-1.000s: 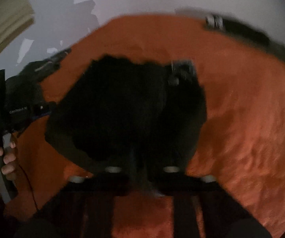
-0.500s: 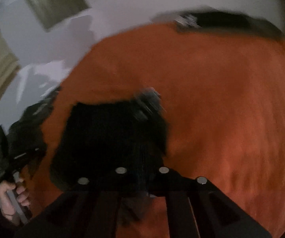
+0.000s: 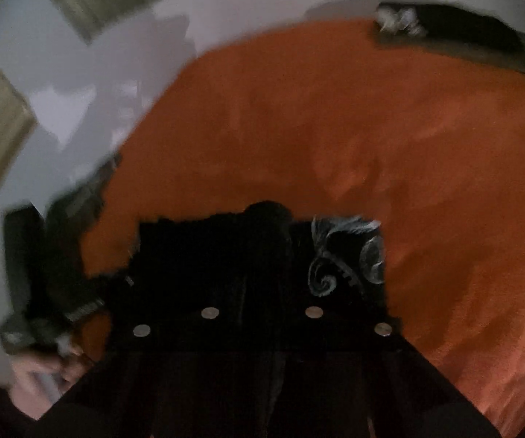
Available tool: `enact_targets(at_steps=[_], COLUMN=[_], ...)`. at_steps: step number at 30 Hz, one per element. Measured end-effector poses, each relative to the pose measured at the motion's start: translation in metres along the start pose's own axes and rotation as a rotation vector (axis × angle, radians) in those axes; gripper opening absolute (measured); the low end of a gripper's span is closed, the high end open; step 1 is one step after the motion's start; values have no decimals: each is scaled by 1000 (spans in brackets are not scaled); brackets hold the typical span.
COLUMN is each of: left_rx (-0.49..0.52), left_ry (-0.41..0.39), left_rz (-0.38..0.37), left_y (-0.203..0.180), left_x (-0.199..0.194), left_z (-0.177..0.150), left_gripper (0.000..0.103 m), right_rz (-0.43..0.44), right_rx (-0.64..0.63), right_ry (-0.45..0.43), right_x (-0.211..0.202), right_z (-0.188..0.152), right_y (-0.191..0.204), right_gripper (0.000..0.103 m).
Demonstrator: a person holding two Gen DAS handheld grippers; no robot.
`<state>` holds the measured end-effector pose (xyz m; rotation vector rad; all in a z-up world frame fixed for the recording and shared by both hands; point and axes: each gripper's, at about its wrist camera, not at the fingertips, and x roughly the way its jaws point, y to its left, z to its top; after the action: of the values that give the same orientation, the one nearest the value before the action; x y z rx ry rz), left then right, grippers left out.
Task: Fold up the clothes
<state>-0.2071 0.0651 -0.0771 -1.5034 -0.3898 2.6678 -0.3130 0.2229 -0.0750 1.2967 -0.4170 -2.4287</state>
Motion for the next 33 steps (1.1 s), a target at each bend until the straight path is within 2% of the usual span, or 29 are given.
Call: enact_targets(at_steps=[4,9,12,15,18,20,24,26,30,33], left_rx=[9,-29,-43,-40,-28,-13,-15,-40,-123,-222], left_ry=[32,11,-16,-69,-94,-94,-84,-79,-78,-80], left_rz=[56,89,98,95,86,88,98,107,101,124], left_y=[-6,-5,-5,-2,-3,-4,-9,-4,13,23], left_x=[21,19,-5,-40,-66,-75,-81,-88,-99,-100], left_z=[0,-4,-10,-26,-48,-59,-74,-89,-130,-161], left_gripper=[15,23,26,31,35,35,35,35,37,37], right_rz=[-58,45,49,62,26,12,25,-3,-96,-68], right_rx=[-46,-25,-8,-1,-104,-201,-301,-337,-288,-196], right_ry=[86,65,66,1,-56,-63,-5,20,62,98], right_x=[33,32,9,-34,-69,-82,-73,-60,-29,-27], right_z=[-4,-6,-10,-23,-49,-74,-112,-124,-131,-125], right_y=[-14,-32,-29,-19,14,44,78,82,58,42], right_gripper=[14,22,24,25,25,25,25,25,25,25])
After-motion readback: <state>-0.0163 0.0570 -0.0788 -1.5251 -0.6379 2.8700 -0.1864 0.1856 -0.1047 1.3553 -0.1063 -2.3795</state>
